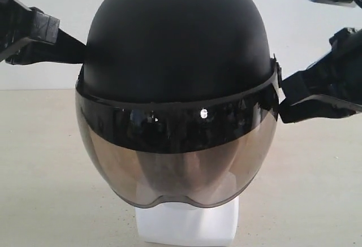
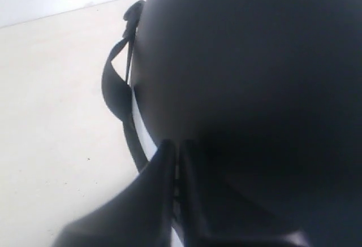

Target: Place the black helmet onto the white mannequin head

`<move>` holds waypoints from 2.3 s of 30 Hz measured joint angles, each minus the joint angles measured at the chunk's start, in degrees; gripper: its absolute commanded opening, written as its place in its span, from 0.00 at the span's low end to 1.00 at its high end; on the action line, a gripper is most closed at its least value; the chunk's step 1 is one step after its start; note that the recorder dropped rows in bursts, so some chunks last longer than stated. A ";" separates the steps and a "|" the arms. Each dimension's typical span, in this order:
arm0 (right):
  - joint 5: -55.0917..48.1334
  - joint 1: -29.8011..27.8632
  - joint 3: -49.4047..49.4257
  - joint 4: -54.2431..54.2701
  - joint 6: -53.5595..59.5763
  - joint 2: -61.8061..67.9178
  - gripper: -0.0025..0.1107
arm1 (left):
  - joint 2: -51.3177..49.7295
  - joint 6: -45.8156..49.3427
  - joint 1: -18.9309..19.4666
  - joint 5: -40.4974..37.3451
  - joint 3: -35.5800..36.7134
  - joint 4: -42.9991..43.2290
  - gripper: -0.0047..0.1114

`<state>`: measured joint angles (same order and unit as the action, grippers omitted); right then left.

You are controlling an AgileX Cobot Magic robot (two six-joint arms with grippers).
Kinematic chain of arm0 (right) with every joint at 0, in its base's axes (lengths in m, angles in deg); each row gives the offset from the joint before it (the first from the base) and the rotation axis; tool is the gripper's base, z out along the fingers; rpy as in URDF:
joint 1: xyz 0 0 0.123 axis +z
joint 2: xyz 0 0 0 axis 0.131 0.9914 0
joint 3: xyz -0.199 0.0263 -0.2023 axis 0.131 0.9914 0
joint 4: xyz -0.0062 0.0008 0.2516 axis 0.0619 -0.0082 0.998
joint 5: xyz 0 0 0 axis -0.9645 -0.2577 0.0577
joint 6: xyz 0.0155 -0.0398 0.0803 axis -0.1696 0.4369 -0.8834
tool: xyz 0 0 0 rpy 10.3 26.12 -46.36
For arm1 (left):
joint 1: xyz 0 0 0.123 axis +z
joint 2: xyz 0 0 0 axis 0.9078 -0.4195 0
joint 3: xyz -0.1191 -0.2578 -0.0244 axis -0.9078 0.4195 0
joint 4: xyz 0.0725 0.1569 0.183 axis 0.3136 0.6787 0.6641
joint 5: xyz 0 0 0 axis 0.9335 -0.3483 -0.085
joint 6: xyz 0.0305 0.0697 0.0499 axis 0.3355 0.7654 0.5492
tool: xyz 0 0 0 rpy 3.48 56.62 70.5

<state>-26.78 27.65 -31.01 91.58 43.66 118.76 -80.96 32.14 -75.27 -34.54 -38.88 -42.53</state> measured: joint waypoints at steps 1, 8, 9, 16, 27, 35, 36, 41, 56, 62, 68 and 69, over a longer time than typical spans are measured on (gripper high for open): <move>0.39 0.00 0.26 -0.01 -0.09 -0.62 0.02 | 0.00 0.00 0.00 0.00 0.00 0.00 0.08; 7.01 0.43 0.16 -2.64 -6.61 -8.90 0.02 | 0.00 0.00 0.00 -0.36 0.00 -0.67 0.08; 7.31 0.43 0.16 -2.64 -6.77 -9.01 0.02 | 0.00 0.00 0.00 -0.36 0.00 -0.67 0.08; 11.71 0.43 0.16 0.50 -7.32 -9.01 0.02 | 0.00 0.00 0.00 -0.36 0.00 -0.67 0.08; 16.64 0.43 0.16 4.71 -7.21 -8.82 0.02 | 0.00 0.00 0.00 -0.36 0.00 -0.67 0.08; 15.12 0.43 0.16 6.74 -4.76 -5.20 0.02 | 0.00 0.00 0.00 -1.82 0.00 -0.67 0.08; 14.51 0.43 0.16 6.47 -4.73 -5.20 0.02 | 0.00 0.00 0.00 -1.82 0.00 -0.67 0.08; 12.90 0.43 0.16 5.83 -4.73 -5.20 0.02 | 0.00 0.00 0.00 -1.82 -0.09 -1.09 0.08; 14.67 0.43 4.11 5.01 -4.73 -5.62 0.02 | 0.00 0.00 0.00 -1.41 -2.14 -3.43 0.08; 14.38 0.43 4.29 4.45 -5.06 -5.52 0.02 | 0.00 0.00 0.00 -2.30 -2.24 -3.43 0.08; 14.38 0.43 4.55 4.45 -5.30 -5.52 0.02 | 0.00 0.00 0.00 -2.50 -2.24 -1.70 0.08; 14.38 0.43 4.64 4.45 -5.42 -5.52 0.02 | 0.00 0.00 0.00 -2.50 -2.24 -1.09 0.08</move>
<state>-12.39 28.09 -26.37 96.03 38.24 113.24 -80.96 32.14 -75.27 -37.04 -41.12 -43.62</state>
